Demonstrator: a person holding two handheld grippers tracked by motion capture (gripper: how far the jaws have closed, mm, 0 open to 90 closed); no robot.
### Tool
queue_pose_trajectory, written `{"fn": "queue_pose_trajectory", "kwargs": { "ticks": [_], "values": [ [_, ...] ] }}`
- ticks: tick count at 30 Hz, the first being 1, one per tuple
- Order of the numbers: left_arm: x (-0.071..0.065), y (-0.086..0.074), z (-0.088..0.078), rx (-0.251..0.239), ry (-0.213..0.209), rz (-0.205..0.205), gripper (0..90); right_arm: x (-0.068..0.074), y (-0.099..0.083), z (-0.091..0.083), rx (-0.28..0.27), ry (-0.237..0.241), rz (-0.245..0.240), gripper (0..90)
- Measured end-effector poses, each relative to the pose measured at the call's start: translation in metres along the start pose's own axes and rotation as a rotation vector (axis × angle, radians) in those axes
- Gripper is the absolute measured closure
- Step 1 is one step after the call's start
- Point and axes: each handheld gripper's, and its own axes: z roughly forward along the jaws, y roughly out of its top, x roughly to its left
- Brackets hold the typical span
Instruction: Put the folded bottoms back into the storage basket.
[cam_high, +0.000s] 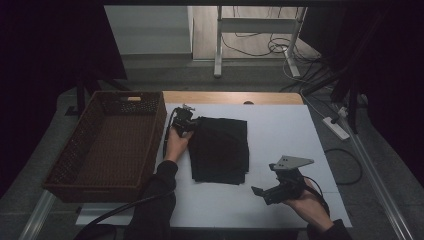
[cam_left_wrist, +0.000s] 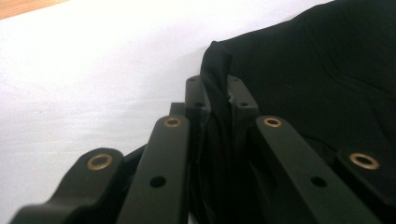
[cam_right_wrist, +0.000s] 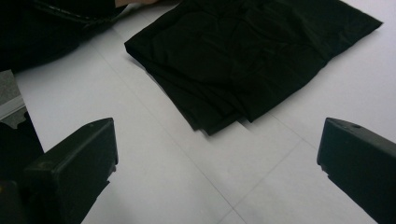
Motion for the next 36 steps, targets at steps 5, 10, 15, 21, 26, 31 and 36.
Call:
{"fn": "queue_pose_trajectory", "kwargs": {
  "ticks": [5,10,15,21,26,31,36],
  "values": [
    [-0.001,0.000,0.000,0.001,0.005,0.005,81.1,0.000,0.004,0.010,0.016,0.022,-0.008,0.0],
    [0.000,0.000,0.000,0.000,0.003,0.000,81.0,0.000,0.009,0.023,0.038,0.049,-0.013,0.0],
    [0.000,0.000,0.000,0.000,0.001,-0.001,81.1,0.000,0.013,0.033,0.061,0.063,-0.022,0.0],
    [0.000,0.000,0.000,0.000,0.001,-0.002,81.1,0.001,0.017,0.046,0.082,0.076,-0.035,0.0],
    [0.001,0.000,0.000,0.001,-0.001,-0.003,81.0,0.002,0.021,0.059,0.111,0.085,-0.062,0.0],
    [0.001,0.000,0.000,0.001,-0.002,-0.004,81.0,0.002,0.024,0.072,0.148,0.098,-0.080,0.0],
    [0.000,0.000,0.000,-0.001,0.000,-0.003,81.0,0.005,0.026,0.083,0.151,0.112,-0.083,0.0]
  ]
}}
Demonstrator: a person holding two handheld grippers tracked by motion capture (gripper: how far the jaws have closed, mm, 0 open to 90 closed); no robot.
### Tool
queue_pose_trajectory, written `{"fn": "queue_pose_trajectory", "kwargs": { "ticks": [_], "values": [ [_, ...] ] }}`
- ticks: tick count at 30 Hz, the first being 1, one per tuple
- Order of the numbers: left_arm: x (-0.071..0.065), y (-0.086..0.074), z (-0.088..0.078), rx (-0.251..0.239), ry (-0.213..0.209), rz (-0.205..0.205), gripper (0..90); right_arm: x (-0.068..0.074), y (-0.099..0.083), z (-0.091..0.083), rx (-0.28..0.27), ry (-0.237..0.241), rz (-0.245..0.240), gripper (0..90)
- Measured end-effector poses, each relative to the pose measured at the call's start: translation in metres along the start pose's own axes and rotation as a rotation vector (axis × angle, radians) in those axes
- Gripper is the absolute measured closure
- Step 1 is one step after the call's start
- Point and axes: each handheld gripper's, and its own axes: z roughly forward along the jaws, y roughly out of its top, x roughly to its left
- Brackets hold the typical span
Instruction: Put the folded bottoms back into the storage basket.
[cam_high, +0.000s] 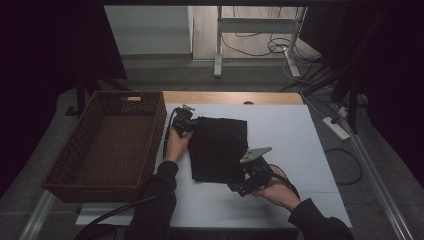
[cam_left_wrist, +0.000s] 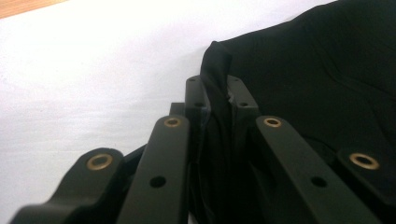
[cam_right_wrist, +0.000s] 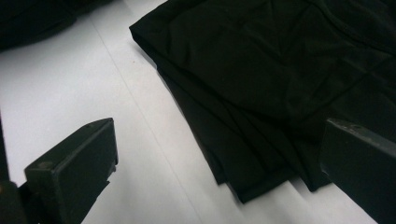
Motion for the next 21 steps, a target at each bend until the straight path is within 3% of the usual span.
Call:
{"fn": "queue_pose_trajectory", "kwargs": {
  "ticks": [13,21],
  "values": [
    [0.001,0.000,0.000,0.001,-0.004,-0.003,81.0,0.000,0.018,0.031,0.033,-0.005,-0.072,0.0],
    [0.001,0.000,0.000,-0.001,-0.006,-0.007,81.0,0.002,0.024,0.048,0.080,0.023,-0.113,0.0]
  ]
}}
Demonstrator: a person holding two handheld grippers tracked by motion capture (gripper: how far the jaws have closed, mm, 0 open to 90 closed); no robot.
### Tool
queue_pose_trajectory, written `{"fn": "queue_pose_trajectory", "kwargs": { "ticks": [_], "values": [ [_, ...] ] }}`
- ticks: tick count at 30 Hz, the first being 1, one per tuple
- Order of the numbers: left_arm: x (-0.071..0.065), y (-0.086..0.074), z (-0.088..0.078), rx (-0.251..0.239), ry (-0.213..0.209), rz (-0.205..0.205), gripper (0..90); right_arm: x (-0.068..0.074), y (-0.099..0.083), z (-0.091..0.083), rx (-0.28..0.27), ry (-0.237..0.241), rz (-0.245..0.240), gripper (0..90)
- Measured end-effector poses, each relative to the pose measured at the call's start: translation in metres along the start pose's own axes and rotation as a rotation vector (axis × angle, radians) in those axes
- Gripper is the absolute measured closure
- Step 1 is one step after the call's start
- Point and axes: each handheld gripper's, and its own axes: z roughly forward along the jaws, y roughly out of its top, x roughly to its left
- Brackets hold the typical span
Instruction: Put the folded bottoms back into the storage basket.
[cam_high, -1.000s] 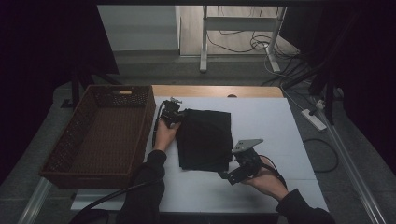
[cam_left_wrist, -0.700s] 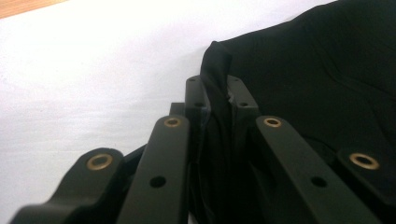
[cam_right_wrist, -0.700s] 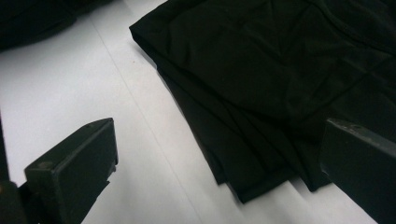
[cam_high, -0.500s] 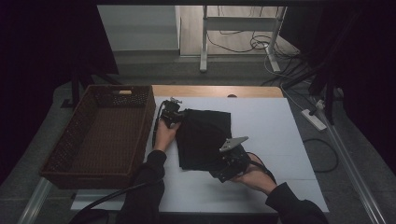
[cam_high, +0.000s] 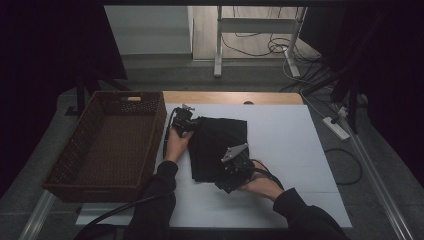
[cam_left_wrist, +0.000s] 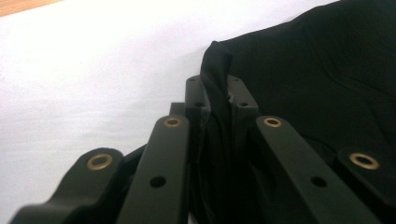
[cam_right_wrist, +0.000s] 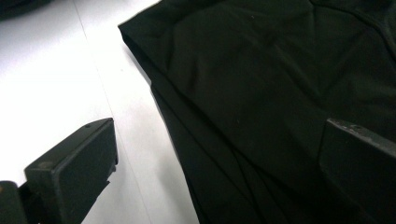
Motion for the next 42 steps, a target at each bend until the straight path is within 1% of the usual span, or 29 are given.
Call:
{"fn": "queue_pose_trajectory", "kwargs": {
  "ticks": [4,7,10,11,12,14,15,17,18,19,23,24,25,27,28,29,32,36,37,38,41,42],
  "values": [
    [0.000,0.000,0.000,0.000,-0.001,-0.001,81.0,0.001,0.005,0.007,0.005,0.009,-0.031,0.0],
    [0.000,0.000,0.000,0.000,-0.001,-0.001,81.0,0.001,0.008,0.015,0.034,0.004,-0.056,0.0],
    [0.001,0.000,0.000,0.001,-0.004,-0.002,81.0,-0.001,0.009,0.021,0.064,-0.008,-0.070,0.3],
    [0.001,0.000,0.000,0.001,-0.004,-0.002,81.0,-0.002,0.008,0.024,0.090,-0.023,-0.084,1.9],
    [0.001,0.000,0.000,0.001,-0.003,-0.002,81.0,-0.002,0.008,0.025,0.095,-0.027,-0.098,1.9],
    [0.000,0.000,0.000,0.000,-0.002,-0.002,81.0,-0.003,0.010,0.025,0.110,-0.030,-0.103,3.8],
    [0.000,0.000,0.000,-0.001,-0.002,-0.002,81.0,-0.003,0.011,0.025,0.127,-0.031,-0.113,4.9],
    [0.000,0.000,0.000,-0.001,-0.002,-0.002,81.0,-0.003,0.014,0.025,0.150,-0.028,-0.113,7.1],
    [0.000,0.000,0.000,-0.001,-0.002,-0.002,81.0,-0.003,0.015,0.025,0.159,-0.035,-0.117,8.2],
    [0.000,0.000,0.000,-0.001,-0.002,-0.002,80.9,-0.004,0.015,0.025,0.159,-0.021,-0.116,11.2],
    [0.000,0.000,0.000,0.000,-0.003,-0.002,80.9,-0.011,0.018,0.019,0.175,-0.010,-0.143,30.8],
    [0.000,0.000,0.000,0.000,-0.004,-0.003,80.9,-0.012,0.019,0.018,0.186,-0.026,-0.152,33.5],
    [0.001,0.000,0.000,0.001,-0.004,-0.003,80.9,-0.013,0.019,0.018,0.182,-0.012,-0.152,34.9],
    [0.001,0.000,0.000,0.001,-0.005,-0.004,80.9,-0.013,0.022,0.018,0.197,-0.006,-0.165,38.9],
    [0.001,0.000,0.000,0.001,-0.005,-0.003,80.9,-0.013,0.023,0.018,0.212,-0.020,-0.177,40.9],
    [0.000,0.000,0.000,0.001,-0.004,-0.003,80.9,-0.013,0.023,0.018,0.201,-0.001,-0.172,43.9],
    [0.001,0.000,0.000,0.001,-0.005,-0.004,80.9,-0.016,0.025,0.017,0.202,-0.006,-0.177,54.1],
    [0.001,0.000,0.000,0.002,-0.008,-0.007,80.9,-0.018,0.026,0.017,0.201,-0.022,-0.183,69.5],
    [0.002,0.000,0.000,0.002,-0.010,-0.008,80.9,-0.019,0.027,0.017,0.204,-0.038,-0.192,74.9],
    [0.002,0.000,0.000,0.000,-0.011,-0.011,80.9,-0.019,0.027,0.018,0.202,-0.046,-0.190,77.4],
    [0.003,0.000,0.000,0.001,-0.020,-0.019,80.9,-0.019,0.028,0.018,0.205,-0.058,-0.189,79.9],
    [0.003,0.000,0.000,0.001,-0.022,-0.021,80.9,-0.018,0.028,0.017,0.219,-0.080,-0.197,80.6]
  ]
}}
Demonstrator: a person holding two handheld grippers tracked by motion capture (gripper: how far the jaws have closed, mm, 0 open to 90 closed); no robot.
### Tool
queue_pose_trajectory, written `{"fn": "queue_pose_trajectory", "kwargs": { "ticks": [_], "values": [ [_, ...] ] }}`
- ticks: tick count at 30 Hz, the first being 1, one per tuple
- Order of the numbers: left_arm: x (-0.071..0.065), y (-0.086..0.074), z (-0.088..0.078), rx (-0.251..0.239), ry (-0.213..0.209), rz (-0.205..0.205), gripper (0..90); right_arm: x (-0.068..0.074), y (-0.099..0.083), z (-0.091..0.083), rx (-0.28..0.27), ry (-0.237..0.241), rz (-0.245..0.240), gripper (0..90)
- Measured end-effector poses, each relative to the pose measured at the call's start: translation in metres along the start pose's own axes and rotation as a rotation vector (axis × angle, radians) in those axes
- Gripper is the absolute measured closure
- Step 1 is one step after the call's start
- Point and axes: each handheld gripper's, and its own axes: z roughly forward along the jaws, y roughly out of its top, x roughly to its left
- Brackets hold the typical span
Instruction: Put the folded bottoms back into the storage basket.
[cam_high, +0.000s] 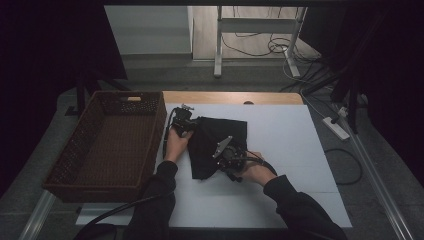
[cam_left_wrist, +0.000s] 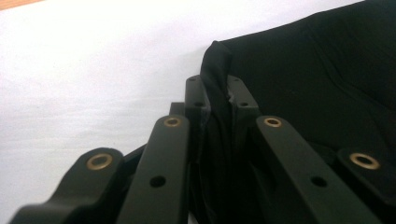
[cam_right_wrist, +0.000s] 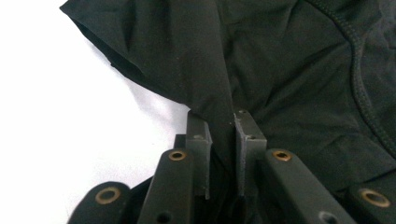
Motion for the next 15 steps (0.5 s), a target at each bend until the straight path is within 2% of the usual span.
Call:
{"fn": "queue_pose_trajectory", "kwargs": {
  "ticks": [5,9,11,15],
  "values": [
    [0.001,0.000,0.000,0.003,-0.004,-0.003,81.0,-0.002,-0.002,0.001,-0.031,0.021,0.028,82.4],
    [0.001,0.000,0.000,0.004,-0.004,-0.007,80.9,-0.005,-0.003,0.000,-0.046,0.041,0.019,82.9],
    [0.000,0.000,0.000,0.003,0.001,-0.005,80.9,-0.007,-0.004,-0.001,-0.060,0.057,0.016,83.0],
    [-0.002,0.001,0.000,0.009,0.014,0.010,81.1,-0.010,-0.004,-0.002,-0.073,0.098,0.046,83.1]
  ]
}}
